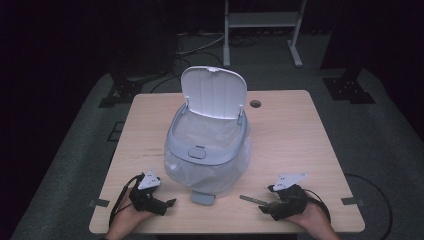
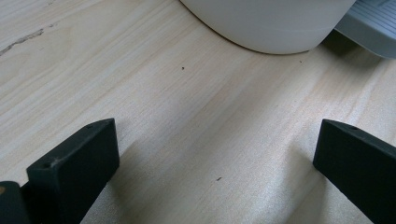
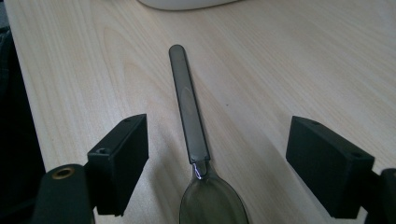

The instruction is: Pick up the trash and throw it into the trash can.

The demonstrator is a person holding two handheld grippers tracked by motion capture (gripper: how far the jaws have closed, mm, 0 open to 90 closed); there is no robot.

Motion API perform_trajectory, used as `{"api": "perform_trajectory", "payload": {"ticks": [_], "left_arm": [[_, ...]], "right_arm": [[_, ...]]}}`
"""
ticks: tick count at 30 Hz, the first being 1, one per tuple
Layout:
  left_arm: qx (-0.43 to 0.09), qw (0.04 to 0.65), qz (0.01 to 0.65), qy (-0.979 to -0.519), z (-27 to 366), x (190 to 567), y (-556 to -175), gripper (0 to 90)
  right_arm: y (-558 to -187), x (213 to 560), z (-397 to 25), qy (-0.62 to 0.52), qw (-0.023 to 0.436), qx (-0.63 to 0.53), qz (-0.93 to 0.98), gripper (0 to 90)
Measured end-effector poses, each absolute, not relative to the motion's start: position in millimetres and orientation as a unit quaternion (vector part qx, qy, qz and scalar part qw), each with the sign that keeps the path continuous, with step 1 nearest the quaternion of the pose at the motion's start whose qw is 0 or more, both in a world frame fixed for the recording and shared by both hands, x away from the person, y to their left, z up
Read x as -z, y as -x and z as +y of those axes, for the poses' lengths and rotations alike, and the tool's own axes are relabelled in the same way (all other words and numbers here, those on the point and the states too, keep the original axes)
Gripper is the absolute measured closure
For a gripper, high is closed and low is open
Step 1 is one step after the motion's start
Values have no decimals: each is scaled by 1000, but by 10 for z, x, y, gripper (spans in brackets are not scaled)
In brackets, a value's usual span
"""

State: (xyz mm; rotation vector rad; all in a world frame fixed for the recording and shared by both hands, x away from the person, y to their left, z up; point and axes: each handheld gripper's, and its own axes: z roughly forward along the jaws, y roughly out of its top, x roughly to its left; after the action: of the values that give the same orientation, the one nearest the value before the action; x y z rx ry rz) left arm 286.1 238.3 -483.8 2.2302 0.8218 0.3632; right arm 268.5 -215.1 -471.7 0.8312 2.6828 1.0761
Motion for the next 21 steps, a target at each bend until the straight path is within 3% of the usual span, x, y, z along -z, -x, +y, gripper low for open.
{"api": "perform_trajectory", "payload": {"ticks": [12, 21], "left_arm": [[-141, 360, 319, -865, 2383, 4838, -2861, 0], [-141, 360, 319, -865, 2383, 4838, -2861, 0]], "right_arm": [[-2689, 4743, -2151, -272, 72, -348, 894, 246], [-2676, 4731, -2190, -267, 86, -348, 894, 438]]}}
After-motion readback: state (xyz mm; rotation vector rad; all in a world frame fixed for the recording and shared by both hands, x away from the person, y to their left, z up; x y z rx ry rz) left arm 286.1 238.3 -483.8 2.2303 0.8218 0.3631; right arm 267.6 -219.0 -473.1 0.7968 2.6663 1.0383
